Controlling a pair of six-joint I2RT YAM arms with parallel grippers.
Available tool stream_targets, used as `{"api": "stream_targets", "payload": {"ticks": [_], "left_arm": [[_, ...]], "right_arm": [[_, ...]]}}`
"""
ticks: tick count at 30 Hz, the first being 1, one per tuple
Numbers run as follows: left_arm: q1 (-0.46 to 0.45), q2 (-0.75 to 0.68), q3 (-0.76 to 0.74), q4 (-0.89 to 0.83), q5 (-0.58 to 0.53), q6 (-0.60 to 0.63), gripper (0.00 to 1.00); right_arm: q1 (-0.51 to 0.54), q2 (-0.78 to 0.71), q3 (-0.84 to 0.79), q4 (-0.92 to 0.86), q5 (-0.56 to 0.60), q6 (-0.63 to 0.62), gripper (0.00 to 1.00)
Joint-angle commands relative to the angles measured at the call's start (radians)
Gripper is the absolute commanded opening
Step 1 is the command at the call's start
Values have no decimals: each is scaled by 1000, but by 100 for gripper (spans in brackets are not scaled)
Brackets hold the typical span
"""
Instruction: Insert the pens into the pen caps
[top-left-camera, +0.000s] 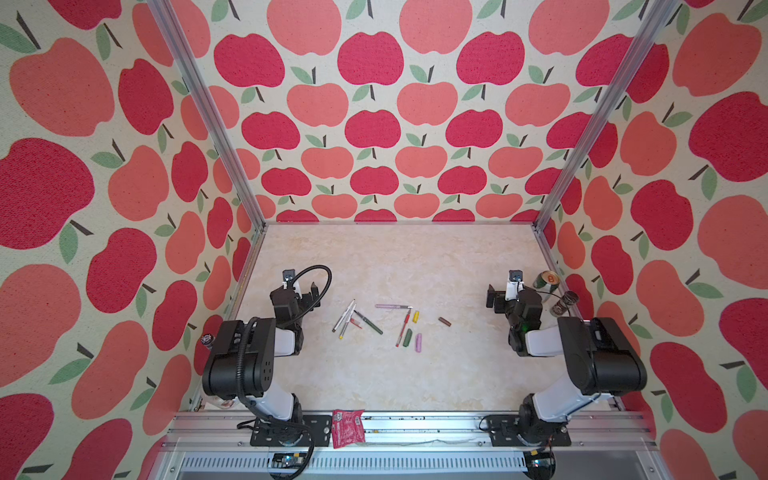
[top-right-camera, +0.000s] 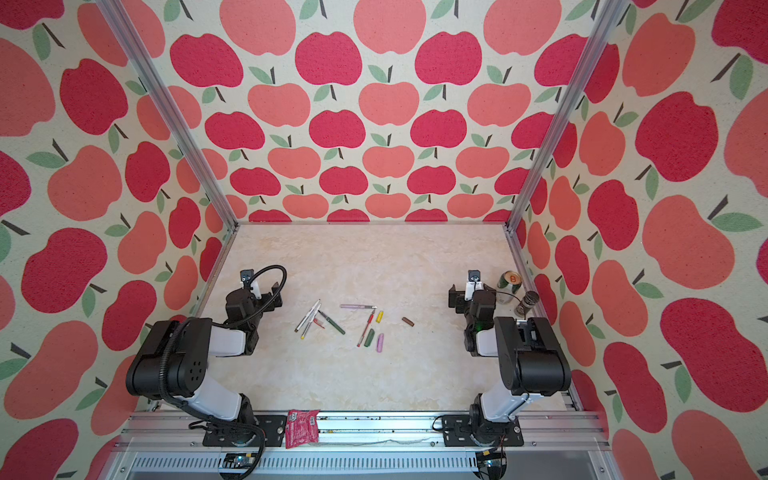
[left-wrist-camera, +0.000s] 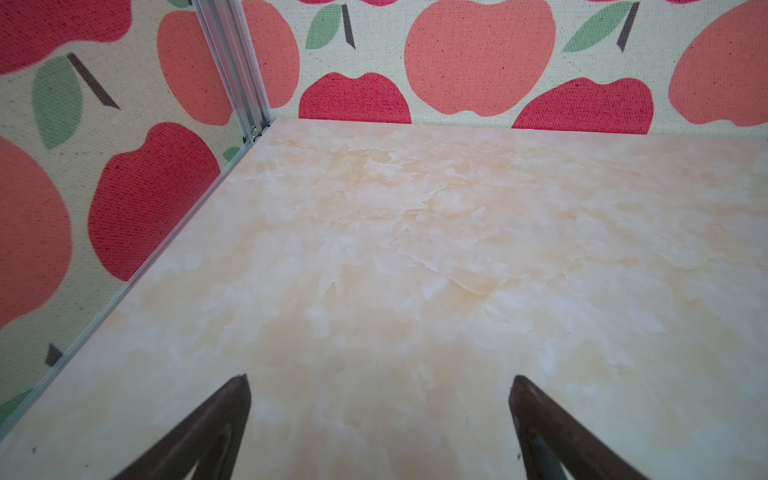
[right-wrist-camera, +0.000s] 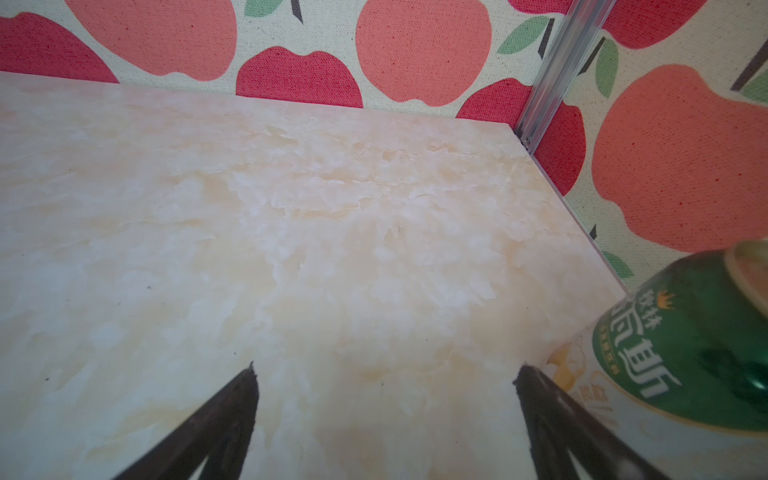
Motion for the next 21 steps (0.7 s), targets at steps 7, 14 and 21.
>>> {"api": "stream_targets", "payload": {"ticks": [7,14,21], "left_arm": [[-1,14,-9,23,-8,14,99],[0,15,-9,23,-8,14,99],[44,9,13,-29,34,-27,99]], "right_arm": [[-1,-17,8,-4,-13,-9,99],[-2,-17,8,-4,-14,-9,99],[0,-17,9,-4,-14,-9,99]]}}
